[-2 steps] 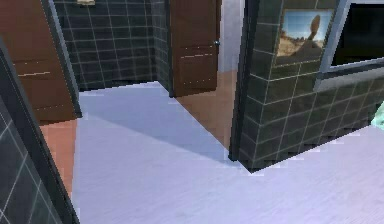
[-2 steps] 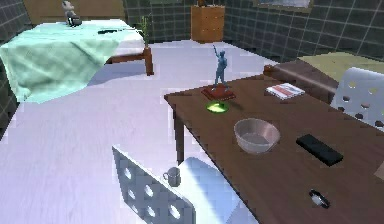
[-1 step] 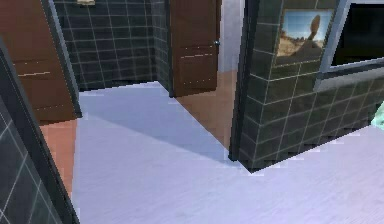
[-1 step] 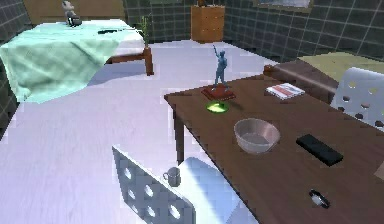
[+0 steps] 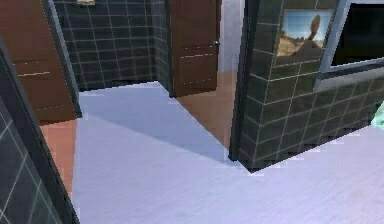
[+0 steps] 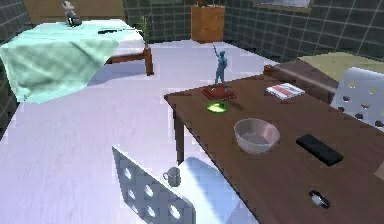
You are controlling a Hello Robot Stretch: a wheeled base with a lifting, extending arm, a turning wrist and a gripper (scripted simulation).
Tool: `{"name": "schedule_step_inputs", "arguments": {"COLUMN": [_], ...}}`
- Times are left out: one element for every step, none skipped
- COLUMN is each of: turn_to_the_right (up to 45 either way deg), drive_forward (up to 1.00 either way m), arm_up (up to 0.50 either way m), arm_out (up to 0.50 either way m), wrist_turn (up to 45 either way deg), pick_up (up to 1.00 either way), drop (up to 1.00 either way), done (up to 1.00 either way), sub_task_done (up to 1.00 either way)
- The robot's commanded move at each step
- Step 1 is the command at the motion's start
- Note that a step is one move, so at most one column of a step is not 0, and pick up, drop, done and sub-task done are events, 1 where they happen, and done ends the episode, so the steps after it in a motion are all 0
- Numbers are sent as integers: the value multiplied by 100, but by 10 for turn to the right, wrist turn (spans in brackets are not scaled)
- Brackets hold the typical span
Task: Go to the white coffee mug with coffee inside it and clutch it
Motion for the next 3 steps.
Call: {"name": "schedule_step_inputs", "arguments": {"turn_to_the_right": [0,0,0], "drive_forward": [0,0,0], "arm_up": [10,0,0], "arm_out": [0,44,0], "wrist_turn": [0,0,450], "pick_up": [0,0,0], "drop": [0,0,0], "done": [0,0,0], "sub_task_done": [0,0,0]}}
